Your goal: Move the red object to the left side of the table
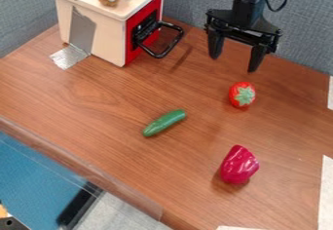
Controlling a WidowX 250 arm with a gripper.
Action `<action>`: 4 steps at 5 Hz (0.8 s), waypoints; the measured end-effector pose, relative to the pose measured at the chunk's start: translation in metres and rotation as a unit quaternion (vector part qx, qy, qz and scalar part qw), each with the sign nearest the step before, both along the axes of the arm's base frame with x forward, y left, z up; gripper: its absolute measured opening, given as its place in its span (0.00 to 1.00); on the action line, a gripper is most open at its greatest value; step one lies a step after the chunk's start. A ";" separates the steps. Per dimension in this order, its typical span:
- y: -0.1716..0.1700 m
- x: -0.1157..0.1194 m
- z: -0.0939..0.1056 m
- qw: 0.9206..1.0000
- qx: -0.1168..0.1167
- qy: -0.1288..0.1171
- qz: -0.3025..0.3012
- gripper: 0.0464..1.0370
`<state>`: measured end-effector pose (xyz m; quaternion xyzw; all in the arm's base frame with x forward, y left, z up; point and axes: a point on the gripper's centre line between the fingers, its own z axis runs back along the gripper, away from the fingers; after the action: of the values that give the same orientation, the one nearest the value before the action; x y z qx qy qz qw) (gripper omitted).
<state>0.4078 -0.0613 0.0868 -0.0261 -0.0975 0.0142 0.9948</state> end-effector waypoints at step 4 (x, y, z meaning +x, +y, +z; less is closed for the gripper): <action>-0.074 -0.081 -0.020 0.993 -0.010 0.035 -0.115 0.96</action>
<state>0.3272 -0.1350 0.0673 -0.0464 -0.0586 -0.0987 0.9923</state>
